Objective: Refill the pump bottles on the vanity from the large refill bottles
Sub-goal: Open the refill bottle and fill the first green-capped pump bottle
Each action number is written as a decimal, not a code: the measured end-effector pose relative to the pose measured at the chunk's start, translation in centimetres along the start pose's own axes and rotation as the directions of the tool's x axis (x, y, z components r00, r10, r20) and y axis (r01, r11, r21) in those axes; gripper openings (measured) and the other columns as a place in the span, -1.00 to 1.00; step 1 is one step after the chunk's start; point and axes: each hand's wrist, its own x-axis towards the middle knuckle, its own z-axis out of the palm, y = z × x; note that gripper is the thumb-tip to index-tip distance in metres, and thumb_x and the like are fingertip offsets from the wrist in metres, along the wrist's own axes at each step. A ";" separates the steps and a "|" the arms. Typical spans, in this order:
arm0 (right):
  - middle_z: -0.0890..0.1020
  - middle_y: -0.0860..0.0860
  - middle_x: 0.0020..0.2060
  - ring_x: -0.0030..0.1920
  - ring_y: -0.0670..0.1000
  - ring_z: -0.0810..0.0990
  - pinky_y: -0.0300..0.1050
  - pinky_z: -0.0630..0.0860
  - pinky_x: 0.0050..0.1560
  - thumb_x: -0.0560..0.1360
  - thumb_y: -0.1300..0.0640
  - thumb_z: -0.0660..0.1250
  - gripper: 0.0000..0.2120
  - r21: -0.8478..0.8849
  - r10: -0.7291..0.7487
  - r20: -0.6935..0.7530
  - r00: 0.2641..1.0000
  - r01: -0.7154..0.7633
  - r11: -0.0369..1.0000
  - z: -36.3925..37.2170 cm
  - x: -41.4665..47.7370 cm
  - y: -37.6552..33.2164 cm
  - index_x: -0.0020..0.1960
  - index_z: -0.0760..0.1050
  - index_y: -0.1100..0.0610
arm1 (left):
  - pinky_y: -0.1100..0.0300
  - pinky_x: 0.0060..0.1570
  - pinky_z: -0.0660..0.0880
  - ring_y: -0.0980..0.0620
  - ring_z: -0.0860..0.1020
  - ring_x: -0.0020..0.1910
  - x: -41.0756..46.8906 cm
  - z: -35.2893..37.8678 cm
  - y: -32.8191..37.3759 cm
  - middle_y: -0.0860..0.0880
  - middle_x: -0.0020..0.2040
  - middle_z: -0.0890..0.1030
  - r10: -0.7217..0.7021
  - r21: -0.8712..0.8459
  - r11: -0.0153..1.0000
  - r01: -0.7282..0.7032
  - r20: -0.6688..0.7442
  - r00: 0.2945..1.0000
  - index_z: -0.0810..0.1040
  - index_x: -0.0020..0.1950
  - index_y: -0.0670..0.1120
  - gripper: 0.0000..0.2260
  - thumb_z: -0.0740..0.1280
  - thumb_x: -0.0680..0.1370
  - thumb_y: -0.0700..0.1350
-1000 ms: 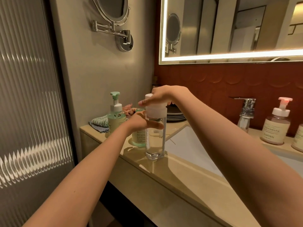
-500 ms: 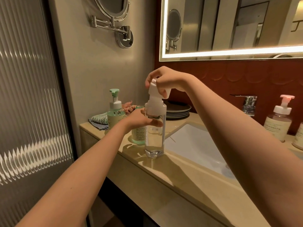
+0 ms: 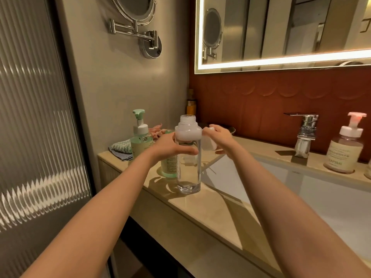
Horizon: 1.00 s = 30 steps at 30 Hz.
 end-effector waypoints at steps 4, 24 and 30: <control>0.44 0.07 0.16 0.08 0.07 0.41 0.01 0.46 -0.03 0.45 -0.02 0.35 -0.55 0.048 0.050 -0.014 0.999 -0.050 0.998 1.9 1.1 1.3 0.28 0.35 0.06 | 0.20 0.12 0.41 0.08 0.51 0.13 0.5 0.2 -0.9 0.10 0.04 0.56 0.003 -0.050 0.999 -0.005 -0.041 0.999 0.44 0.15 0.08 -0.57 0.52 0.35 -0.09; 0.50 0.11 0.16 0.12 0.08 0.48 -0.15 0.39 -0.09 0.43 0.17 0.43 -0.56 -0.286 0.005 0.015 1.000 0.000 0.958 4.8 2.1 5.1 0.24 0.35 0.15 | 0.40 -0.14 0.41 0.13 0.53 0.05 0.9 0.4 -1.6 0.06 0.06 0.56 0.025 -0.102 0.994 -0.028 -0.031 0.999 0.41 0.19 0.06 -0.55 0.50 0.38 -0.11; 0.46 0.12 0.28 0.26 0.06 0.42 -0.14 0.42 0.05 0.42 0.40 0.27 -0.60 -0.135 -0.060 0.005 0.998 0.060 0.989 2.3 0.7 3.5 0.23 0.41 0.17 | 0.23 0.06 0.38 0.08 0.51 0.11 1.0 0.3 -1.6 0.04 0.11 0.55 0.009 -0.100 0.995 -0.012 -0.033 0.999 0.41 0.19 0.06 -0.54 0.51 0.37 -0.10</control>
